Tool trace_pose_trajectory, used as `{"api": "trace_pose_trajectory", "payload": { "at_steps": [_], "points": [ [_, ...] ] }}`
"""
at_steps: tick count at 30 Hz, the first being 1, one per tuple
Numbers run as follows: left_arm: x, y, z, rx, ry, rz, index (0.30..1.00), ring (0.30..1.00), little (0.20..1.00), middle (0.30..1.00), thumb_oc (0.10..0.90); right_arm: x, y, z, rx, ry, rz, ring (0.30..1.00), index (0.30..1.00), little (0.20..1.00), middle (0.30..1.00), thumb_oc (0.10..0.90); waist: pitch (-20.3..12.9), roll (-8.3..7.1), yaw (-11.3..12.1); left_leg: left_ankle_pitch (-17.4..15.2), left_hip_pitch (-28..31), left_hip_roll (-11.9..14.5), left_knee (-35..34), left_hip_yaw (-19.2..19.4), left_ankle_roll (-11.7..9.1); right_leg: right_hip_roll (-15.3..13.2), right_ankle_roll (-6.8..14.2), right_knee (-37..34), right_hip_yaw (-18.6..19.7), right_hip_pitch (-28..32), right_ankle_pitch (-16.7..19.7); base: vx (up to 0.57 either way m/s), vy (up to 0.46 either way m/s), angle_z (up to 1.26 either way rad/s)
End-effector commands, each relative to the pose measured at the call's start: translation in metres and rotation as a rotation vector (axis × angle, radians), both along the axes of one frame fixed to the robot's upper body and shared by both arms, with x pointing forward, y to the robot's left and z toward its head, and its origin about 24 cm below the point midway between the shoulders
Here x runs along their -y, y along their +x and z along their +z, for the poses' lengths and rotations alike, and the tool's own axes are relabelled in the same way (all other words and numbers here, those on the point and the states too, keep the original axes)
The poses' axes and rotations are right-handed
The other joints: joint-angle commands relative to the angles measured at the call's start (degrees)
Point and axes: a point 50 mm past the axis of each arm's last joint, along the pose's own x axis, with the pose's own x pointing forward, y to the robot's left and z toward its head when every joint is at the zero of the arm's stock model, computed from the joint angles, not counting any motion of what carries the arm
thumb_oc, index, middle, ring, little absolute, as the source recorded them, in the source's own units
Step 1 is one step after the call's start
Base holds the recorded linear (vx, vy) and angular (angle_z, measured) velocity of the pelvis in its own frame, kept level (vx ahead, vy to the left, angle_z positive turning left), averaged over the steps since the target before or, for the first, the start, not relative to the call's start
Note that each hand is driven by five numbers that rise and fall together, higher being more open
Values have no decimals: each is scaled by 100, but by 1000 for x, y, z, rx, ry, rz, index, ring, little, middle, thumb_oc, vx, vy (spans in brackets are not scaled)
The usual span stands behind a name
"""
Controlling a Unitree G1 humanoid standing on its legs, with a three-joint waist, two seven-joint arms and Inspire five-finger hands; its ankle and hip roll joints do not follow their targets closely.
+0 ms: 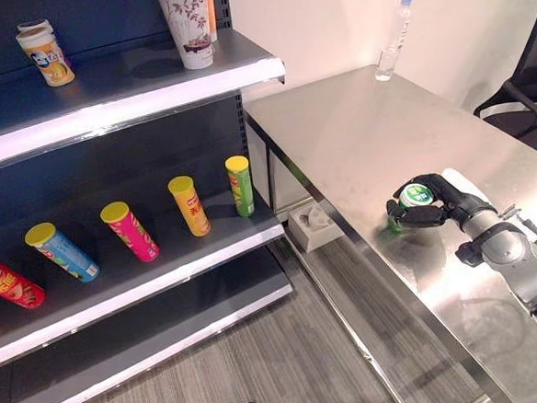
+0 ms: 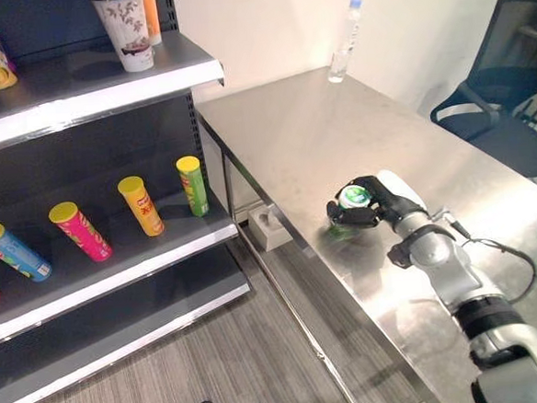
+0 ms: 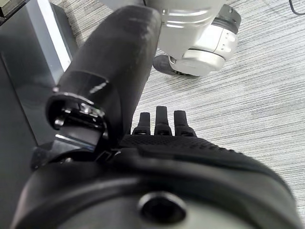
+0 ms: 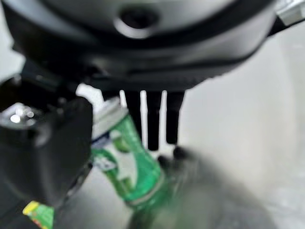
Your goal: Put the goods on the table back onto the shelves and tidy them up.
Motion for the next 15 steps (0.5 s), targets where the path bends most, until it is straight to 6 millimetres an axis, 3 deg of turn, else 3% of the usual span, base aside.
{"api": "trace_pose_trajectory", "payload": {
  "at_steps": [1,9,15],
  "points": [
    [-11,8,4,10,44,-64,900,900,900,900,800,-22,23,54,232,16,68,300,300,300,300,400,-204,-239,115,-264,25,462,18,623,-449,-370,462,320,68,-16,-657,0,0,0],
    [-16,7,4,-10,66,-54,900,900,900,900,800,-28,19,60,270,25,103,300,300,300,300,400,-242,-251,40,-299,93,473,18,649,-448,-353,461,309,84,33,-669,0,0,0],
    [-20,11,5,-12,87,-47,900,900,900,900,800,-41,6,92,390,11,206,300,300,300,300,400,-277,-262,-72,-342,167,502,28,693,-443,-340,449,356,141,36,-716,-3,-12,0]
  ]
}}
